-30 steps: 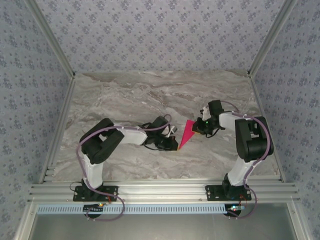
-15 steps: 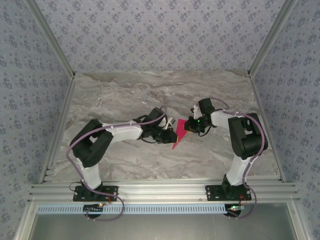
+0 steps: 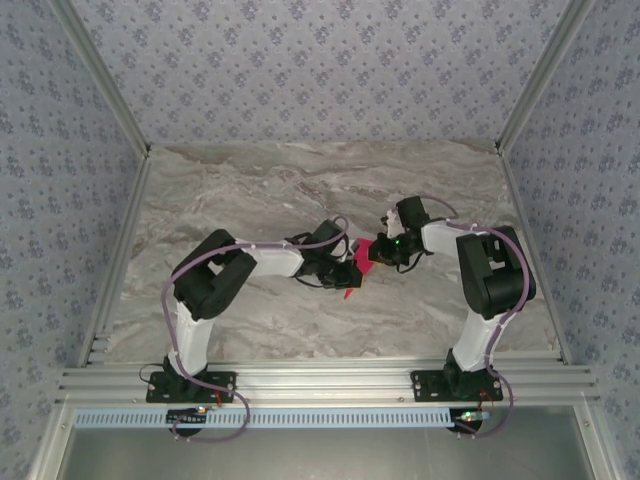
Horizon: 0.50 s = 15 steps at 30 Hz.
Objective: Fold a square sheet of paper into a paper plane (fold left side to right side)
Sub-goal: Fold the wing for the fifth time at the center of the table.
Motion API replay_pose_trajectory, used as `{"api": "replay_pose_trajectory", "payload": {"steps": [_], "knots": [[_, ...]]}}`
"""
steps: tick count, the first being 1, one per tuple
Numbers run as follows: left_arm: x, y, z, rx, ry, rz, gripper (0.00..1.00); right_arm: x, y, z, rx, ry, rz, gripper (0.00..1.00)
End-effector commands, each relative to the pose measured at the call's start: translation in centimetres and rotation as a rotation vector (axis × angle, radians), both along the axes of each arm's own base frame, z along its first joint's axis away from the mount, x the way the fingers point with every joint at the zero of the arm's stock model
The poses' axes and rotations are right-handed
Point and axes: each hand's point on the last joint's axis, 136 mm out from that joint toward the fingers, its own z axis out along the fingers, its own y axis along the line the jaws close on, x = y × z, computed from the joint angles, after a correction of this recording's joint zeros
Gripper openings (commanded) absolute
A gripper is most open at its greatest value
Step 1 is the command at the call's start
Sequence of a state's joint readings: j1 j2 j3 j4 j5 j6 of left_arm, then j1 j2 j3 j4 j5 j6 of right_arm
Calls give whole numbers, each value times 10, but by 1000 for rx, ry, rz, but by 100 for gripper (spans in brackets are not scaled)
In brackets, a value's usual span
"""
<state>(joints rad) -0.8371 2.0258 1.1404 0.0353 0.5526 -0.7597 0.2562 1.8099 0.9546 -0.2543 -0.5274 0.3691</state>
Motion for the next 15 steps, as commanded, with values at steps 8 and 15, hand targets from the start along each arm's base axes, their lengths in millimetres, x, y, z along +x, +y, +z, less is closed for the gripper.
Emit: {"api": "replay_pose_trajectory", "payload": {"steps": [8, 15], "knots": [[7, 9, 39, -137, -4, 54, 12, -18, -7, -15, -64, 76, 0, 13], [12, 8, 33, -100, -12, 47, 14, -19, -7, -15, -70, 77, 1, 13]]}}
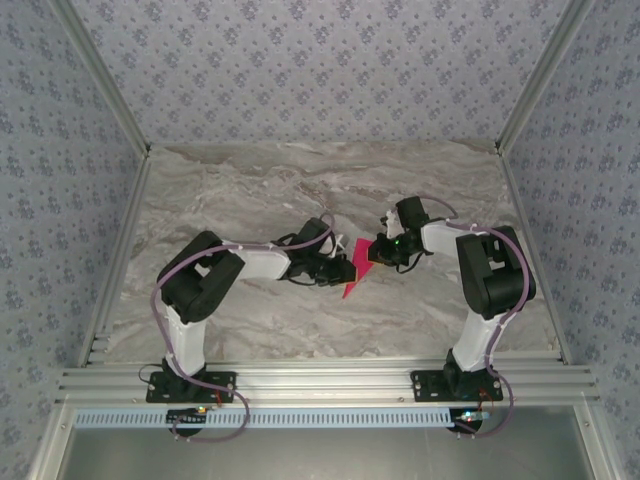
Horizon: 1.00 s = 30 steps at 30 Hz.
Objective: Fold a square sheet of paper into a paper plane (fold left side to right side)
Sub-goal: Fold the wing for the fifth time at the center of the table.
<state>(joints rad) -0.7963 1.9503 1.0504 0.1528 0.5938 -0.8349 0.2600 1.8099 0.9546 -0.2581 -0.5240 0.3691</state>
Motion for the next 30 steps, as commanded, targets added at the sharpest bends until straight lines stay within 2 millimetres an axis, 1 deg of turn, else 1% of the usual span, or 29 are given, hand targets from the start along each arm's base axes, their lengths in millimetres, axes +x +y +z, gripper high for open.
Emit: {"api": "replay_pose_trajectory", "payload": {"steps": [1, 4, 7, 10, 13, 15, 17, 19, 23, 27, 30], "knots": [[5, -2, 5, 12, -22, -11, 14, -17, -8, -14, -65, 73, -2, 13], [7, 2, -11, 72, -12, -7, 15, -17, -7, -12, -61, 70, -2, 13], [3, 5, -25, 143, -20, -18, 15, -14, -4, -4, -33, 50, -5, 13], [-2, 9, -37, 199, -14, -20, 15, -7, -2, 11, -11, 1, -16, 13], [-8, 13, -50, 248, -2, -13, 12, -4, -3, 29, 2, -48, -28, 12], [-13, 17, -56, 269, 6, -10, 11, -6, -5, 39, 4, -79, -31, 11], [-16, 19, -61, 296, 8, -7, 11, -10, -4, 44, 20, -90, -39, 11], [-19, 21, -64, 318, 7, -12, 10, -17, 0, 44, 39, -82, -37, 10], [-22, 24, -68, 359, 7, -9, 10, -23, 10, 33, 40, -57, -24, 10], [-23, 28, -72, 401, 7, -11, 10, -22, 22, 22, 33, -38, -4, 10], [-24, 31, -74, 430, 8, -14, 9, -19, 27, 15, 15, -29, 8, 10]]}}
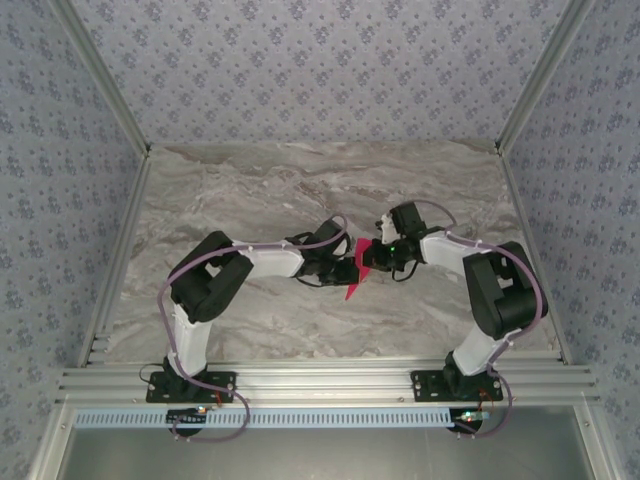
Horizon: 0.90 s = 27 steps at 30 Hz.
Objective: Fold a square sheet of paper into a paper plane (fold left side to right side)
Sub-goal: Fold the wing for the fifth time at the center of the table.
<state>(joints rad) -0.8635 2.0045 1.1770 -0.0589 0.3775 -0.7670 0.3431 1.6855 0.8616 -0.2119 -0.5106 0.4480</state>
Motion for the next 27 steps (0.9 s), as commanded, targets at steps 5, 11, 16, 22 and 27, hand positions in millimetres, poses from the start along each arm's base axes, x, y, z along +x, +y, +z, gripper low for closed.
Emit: {"api": "replay_pose_trajectory", "payload": {"steps": [5, 11, 16, 22, 27], "knots": [[-30, 40, -54, 257, 108, -6, 8, 4, -4, -23, -87, 46, -8, 10], [-36, 52, -63, 325, 137, 0, 7, 7, -24, -31, -153, 43, -21, 10], [-39, 58, -67, 368, 138, -2, 7, 14, -32, -32, -163, 36, -34, 10], [-41, 61, -69, 401, 137, -11, 6, 26, -44, -28, -190, 21, -45, 10], [-42, 62, -70, 409, 140, -11, 6, 34, -51, -32, -198, 29, -49, 10]]}}
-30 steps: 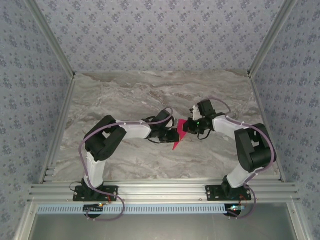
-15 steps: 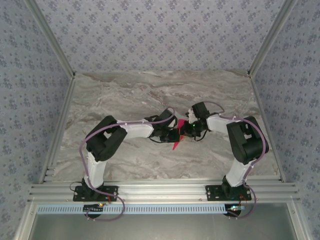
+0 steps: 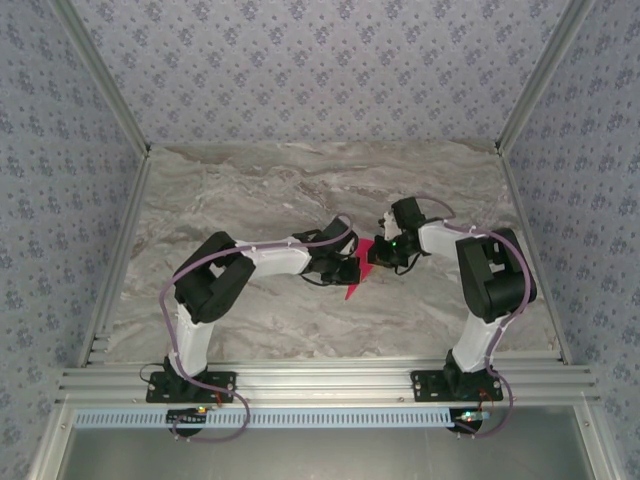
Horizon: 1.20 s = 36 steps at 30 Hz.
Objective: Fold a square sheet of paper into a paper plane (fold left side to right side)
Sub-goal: Fold the wing for the fifth time at the center of the table.
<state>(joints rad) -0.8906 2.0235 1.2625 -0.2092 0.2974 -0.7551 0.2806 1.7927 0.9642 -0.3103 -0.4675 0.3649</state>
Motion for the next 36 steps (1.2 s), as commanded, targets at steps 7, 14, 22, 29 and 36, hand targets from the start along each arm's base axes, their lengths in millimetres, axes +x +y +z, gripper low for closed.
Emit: {"api": "replay_pose_trajectory", "payload": {"steps": [7, 14, 22, 29, 36], "knots": [[-44, 62, -72, 308, 158, -9, 5, 22, -39, -17, -119, 1, -50, 10], [-46, 63, -75, 312, 168, -8, 5, 34, -51, -17, -116, 1, -68, 10], [-47, 63, -76, 313, 174, -5, 5, 51, -59, -15, -111, 10, -77, 10], [-48, 65, -76, 314, 173, -1, 5, 59, -64, -15, -93, 18, -92, 11], [-48, 65, -75, 309, 172, 0, 4, 78, -68, -3, 0, -9, -131, 11]]}}
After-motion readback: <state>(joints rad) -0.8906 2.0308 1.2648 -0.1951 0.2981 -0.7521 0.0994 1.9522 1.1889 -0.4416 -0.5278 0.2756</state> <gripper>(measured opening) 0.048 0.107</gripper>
